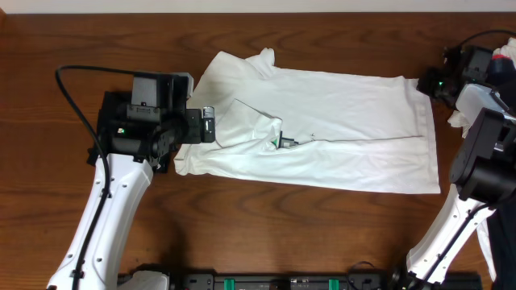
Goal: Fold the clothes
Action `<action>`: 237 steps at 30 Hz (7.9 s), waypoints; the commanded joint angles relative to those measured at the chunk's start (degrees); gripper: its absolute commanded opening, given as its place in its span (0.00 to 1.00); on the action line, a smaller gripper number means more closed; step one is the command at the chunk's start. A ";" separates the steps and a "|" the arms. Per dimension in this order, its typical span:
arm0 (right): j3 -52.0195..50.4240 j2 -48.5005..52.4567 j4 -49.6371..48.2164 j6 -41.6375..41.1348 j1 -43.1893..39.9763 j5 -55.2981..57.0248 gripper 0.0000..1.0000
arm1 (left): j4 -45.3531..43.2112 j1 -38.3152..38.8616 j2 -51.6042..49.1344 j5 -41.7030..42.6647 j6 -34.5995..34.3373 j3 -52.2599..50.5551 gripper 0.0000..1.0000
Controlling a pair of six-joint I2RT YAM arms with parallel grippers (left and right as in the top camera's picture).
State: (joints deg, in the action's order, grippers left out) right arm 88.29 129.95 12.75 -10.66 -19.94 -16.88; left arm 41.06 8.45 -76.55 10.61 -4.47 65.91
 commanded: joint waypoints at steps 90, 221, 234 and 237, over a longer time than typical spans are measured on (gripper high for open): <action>0.15 -20.65 54.18 11.32 0.52 5.90 0.43 | 0.07 0.13 -7.04 5.38 10.93 12.96 0.94; 0.09 -20.65 56.11 11.32 6.73 5.95 0.36 | -40.68 10.97 -63.47 0.28 8.22 36.83 0.08; 0.09 -20.65 55.95 11.37 6.91 5.95 0.36 | -28.13 10.88 -52.85 0.24 9.97 36.83 0.06; 0.09 -20.65 55.87 11.37 6.91 5.95 0.36 | -23.58 10.86 -50.95 0.17 9.97 36.83 0.06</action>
State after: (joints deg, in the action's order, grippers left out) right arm 88.33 109.97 68.73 1.48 -13.63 -10.66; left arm 15.22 19.40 -130.80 11.18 4.73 102.15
